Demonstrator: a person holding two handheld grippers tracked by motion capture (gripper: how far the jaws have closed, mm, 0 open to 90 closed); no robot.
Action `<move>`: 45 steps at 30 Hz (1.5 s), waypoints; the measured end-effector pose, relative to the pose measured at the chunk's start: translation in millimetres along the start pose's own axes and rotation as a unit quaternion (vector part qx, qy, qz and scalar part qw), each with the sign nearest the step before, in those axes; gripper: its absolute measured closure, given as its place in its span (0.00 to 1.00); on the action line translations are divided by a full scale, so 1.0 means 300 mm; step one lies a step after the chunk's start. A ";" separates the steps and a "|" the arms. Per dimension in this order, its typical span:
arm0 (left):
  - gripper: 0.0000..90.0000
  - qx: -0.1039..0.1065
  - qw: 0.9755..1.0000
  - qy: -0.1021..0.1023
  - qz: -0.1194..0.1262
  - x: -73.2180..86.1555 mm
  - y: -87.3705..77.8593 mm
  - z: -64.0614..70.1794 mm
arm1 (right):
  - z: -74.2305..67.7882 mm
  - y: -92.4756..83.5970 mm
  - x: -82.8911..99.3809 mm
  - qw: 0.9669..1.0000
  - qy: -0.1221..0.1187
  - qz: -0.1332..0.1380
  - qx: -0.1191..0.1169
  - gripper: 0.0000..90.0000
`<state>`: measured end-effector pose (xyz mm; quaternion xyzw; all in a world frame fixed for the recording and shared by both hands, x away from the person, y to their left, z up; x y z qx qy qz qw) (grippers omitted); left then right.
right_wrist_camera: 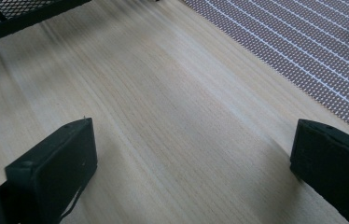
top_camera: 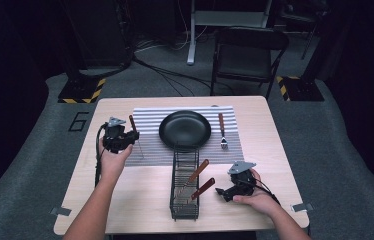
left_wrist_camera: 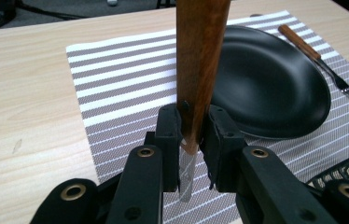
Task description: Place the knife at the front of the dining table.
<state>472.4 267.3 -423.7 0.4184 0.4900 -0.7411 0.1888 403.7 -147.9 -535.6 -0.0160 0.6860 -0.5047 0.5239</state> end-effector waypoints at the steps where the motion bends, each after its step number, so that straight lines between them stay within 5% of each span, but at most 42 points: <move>1: 0.85 0.000 1.000 -0.001 0.001 -0.001 0.002 -0.001 | 0.000 0.000 0.000 1.000 0.000 0.000 0.000 0.00; 14: 0.89 -0.002 1.000 -0.016 0.002 -0.021 0.046 -0.023 | 0.000 0.000 0.000 1.000 0.000 0.000 0.000 0.00; 34: 0.89 -0.003 0.998 -0.067 -0.001 -0.054 0.154 -0.077 | 0.000 0.000 0.000 1.000 0.000 0.000 0.000 0.00; 45: 0.90 -0.005 0.994 -0.112 0.013 -0.042 0.209 -0.115 | 0.000 0.000 0.000 1.000 0.000 0.000 0.000 0.00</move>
Point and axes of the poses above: each handheld gripper's, and its own axes: y roughly forward along the jaws, x roughly out of its underside, z roughly to its right, the point moved 1 cm from there along y, roughly forward along the jaws, and after that the axes turned 5 degrees about x, right-handed, at the moved point
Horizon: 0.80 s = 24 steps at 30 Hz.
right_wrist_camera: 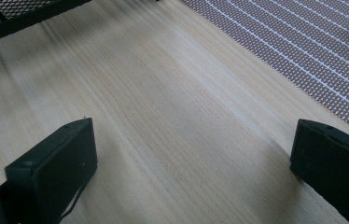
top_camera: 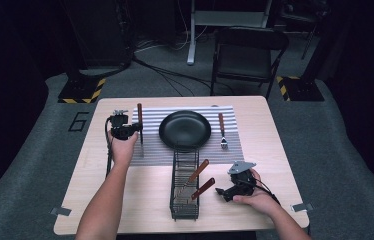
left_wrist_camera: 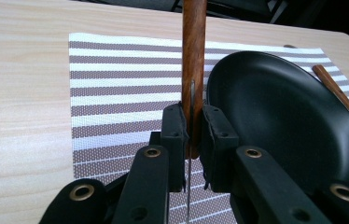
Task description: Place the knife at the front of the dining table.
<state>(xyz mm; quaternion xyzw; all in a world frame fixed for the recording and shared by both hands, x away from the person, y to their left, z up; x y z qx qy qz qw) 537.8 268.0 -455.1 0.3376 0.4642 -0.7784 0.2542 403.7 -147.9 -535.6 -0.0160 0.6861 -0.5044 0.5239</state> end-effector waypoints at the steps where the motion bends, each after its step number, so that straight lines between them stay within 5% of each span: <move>1: 0.90 0.000 1.000 -0.004 -0.001 0.000 0.003 -0.004 | 0.000 0.000 0.000 1.000 0.000 0.000 0.000 0.00; 7: 0.90 -0.002 1.000 -0.020 -0.002 0.000 0.026 -0.020 | 0.000 0.000 0.000 1.000 0.000 0.000 0.000 0.00; 17: 0.90 -0.017 1.000 -0.016 -0.019 -0.002 0.093 -0.015 | 0.000 0.000 0.000 1.000 0.000 0.000 0.000 0.00; 24: 0.90 -0.018 0.998 -0.041 -0.032 0.017 0.137 -0.032 | -0.001 0.000 0.000 1.000 -0.001 0.001 -0.001 0.00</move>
Point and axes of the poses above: each handheld gripper's, and its own axes: y roughly forward along the jaws, x roughly out of its underside, z roughly to its right, the point moved 1 cm from there along y, roughly forward along the jaws, and after that the axes turned 5 degrees about x, right-handed, at the moved point
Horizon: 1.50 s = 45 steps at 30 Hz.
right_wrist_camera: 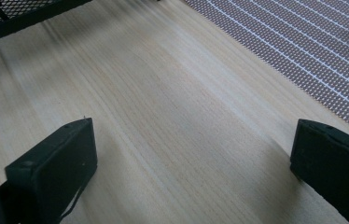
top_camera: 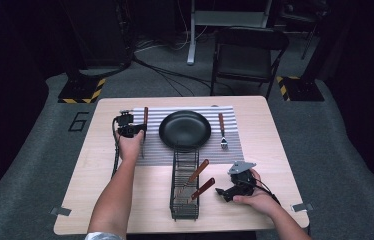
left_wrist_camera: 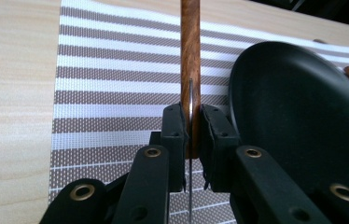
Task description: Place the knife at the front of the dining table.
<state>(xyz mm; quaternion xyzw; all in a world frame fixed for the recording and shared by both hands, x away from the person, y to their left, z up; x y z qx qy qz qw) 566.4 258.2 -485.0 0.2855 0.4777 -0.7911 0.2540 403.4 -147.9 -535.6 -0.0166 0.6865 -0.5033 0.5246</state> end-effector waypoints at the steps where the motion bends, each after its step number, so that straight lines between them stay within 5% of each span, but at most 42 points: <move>1: 0.90 -0.001 1.000 -0.001 -0.002 0.001 0.004 -0.002 | 0.000 0.000 0.000 1.000 0.000 0.000 0.000 0.00; 18: 0.90 -0.008 0.999 -0.042 -0.009 0.024 0.076 -0.029 | -0.002 -0.001 0.001 1.000 0.003 -0.001 -0.002 0.00; 25: 0.90 -0.027 0.998 -0.056 -0.012 0.030 0.086 -0.056 | -0.001 -0.001 0.001 1.000 -0.002 0.000 -0.002 0.00; 45: 0.89 -0.024 0.998 -0.066 0.002 0.039 0.115 -0.061 | -0.002 -0.001 0.001 1.000 0.000 0.000 -0.002 0.00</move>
Point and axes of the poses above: each handheld gripper's, and its own axes: y roughly forward along the jaws, x roughly out of its underside, z roughly to its right, the point moved 1 cm from there along y, roughly forward along the jaws, and after that the axes turned 5 degrees about x, right-handed, at the moved point
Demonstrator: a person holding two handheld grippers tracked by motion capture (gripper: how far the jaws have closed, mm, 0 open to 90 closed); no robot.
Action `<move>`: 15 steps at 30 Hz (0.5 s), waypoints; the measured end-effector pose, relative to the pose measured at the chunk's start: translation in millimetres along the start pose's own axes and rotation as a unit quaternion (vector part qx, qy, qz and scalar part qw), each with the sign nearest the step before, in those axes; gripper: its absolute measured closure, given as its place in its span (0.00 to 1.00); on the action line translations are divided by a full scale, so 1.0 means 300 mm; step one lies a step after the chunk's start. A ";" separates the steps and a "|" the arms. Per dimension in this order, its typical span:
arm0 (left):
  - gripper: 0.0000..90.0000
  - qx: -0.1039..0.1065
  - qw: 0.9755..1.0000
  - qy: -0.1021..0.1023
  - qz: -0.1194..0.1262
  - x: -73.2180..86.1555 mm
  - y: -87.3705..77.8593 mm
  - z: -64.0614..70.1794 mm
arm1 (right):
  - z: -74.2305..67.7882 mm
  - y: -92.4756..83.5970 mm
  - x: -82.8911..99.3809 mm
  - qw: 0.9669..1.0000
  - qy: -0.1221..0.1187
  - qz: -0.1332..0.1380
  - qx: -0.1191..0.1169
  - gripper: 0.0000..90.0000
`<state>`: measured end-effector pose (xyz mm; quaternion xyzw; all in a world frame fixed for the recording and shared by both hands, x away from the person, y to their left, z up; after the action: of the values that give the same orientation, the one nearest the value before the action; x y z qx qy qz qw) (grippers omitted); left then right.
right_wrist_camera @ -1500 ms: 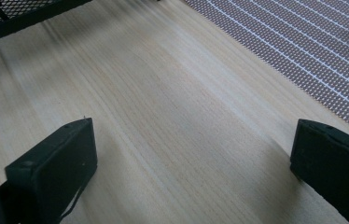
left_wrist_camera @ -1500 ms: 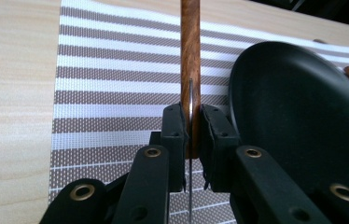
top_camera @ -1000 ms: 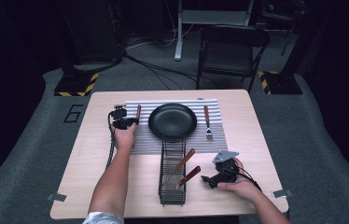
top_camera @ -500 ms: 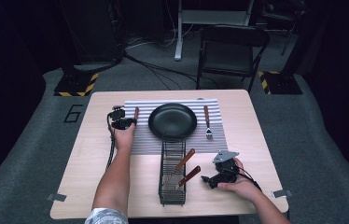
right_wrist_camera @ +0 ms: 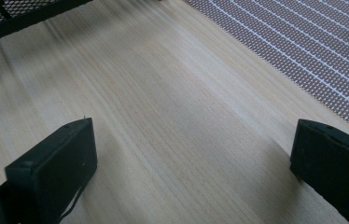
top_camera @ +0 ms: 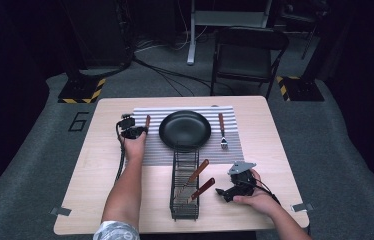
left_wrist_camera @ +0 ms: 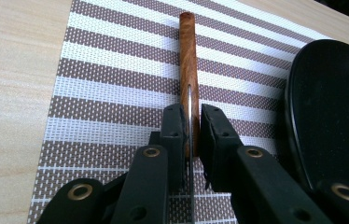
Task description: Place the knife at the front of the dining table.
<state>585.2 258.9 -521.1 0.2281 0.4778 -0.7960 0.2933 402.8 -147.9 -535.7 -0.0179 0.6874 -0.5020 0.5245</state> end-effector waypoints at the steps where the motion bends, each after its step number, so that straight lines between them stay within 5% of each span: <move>1: 0.86 -0.002 1.000 -0.003 0.000 -0.001 -0.001 0.000 | 0.000 0.000 0.000 1.000 0.000 0.000 0.000 0.00; 15: 0.73 -0.012 1.000 0.002 0.003 -0.016 -0.035 -0.021 | 0.000 0.000 0.000 1.000 0.000 0.000 0.000 0.00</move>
<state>582.1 269.6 -514.3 0.2272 0.4874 -0.7888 0.2978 402.8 -147.9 -535.7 -0.0179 0.6874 -0.5019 0.5247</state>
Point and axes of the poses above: each handheld gripper's, and its own axes: y roughly forward along the jaws, x roughly out of its underside, z roughly to its right, the point moved 1 cm from there along y, roughly forward along the jaws, and after that the axes turned 5 degrees about x, right-handed, at the moved point
